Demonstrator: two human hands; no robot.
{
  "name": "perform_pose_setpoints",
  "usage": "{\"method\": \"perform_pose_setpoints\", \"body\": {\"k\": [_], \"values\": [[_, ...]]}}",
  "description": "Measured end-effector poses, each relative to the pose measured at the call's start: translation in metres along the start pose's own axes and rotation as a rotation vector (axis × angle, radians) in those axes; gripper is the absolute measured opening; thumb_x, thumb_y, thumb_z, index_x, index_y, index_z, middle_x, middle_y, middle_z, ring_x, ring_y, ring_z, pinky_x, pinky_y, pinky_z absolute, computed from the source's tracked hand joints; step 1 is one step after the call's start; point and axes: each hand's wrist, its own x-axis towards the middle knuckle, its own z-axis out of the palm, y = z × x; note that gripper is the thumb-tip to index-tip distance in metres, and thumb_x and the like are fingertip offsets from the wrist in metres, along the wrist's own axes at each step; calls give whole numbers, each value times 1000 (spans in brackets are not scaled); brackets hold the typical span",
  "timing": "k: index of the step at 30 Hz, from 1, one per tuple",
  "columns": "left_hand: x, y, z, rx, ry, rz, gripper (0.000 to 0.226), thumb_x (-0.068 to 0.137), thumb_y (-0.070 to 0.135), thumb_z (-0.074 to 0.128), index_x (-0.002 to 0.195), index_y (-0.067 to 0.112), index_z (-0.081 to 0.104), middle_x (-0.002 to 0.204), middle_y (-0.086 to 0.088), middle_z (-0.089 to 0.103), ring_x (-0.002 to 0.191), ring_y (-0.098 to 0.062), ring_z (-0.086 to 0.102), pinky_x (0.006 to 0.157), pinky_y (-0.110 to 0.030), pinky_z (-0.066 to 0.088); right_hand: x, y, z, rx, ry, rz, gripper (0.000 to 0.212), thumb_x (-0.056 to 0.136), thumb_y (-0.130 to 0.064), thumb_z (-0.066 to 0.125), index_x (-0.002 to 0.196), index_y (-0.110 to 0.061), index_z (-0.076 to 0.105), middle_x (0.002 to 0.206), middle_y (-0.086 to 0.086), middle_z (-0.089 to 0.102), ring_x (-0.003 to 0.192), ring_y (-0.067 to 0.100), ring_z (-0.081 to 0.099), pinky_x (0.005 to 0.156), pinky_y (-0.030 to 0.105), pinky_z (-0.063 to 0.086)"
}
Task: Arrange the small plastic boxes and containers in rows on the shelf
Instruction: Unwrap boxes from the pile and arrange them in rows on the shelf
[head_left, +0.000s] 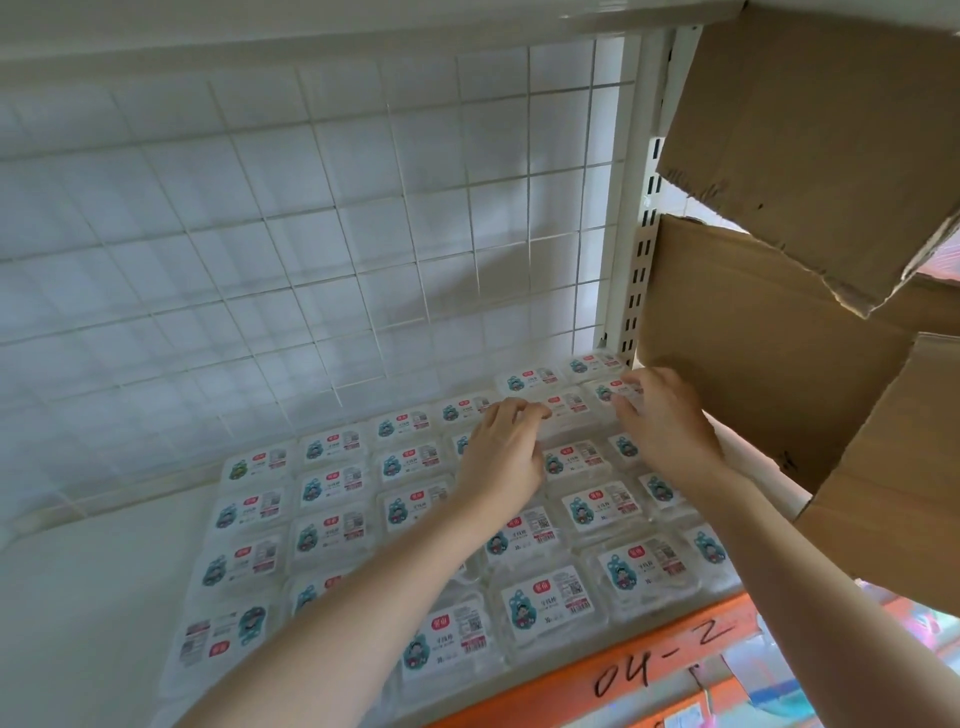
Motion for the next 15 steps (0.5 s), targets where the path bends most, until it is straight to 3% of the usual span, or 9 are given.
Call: {"method": "perform_pose_setpoints", "body": {"k": [2,4,7,15], "values": [[-11,-2,-9,11,17,-8,36,91,5,51,126,10,53,129,-5,51,124,-19,44,107,-30,33,-17,-13,1,-47,56,-105,31,97,-27,43,126,-16,51,131,4,46,120,21,43,96,39,42],[-26,-6,-20,32,45,-14,31,89,6,55,120,8,56,124,-6,55,121,-22,47,106,-32,36,-42,-31,10,-68,63,-279,27,96,-24,43,119,-16,55,121,3,53,107,21,53,84,38,49],[-55,-14,-41,49,77,-64,26,87,8,59,113,8,60,118,-5,58,117,-23,48,99,-35,44,-84,-65,32,-56,-86,-490,22,95,-24,46,113,-18,58,111,1,58,92,23,60,70,39,52],[-156,-48,-105,111,129,-274,26,83,4,63,108,9,62,108,-2,61,107,-22,54,87,-32,46,-139,-141,74,39,-353,-741,24,95,-26,47,116,-19,57,108,1,59,98,24,59,73,38,50]]}}
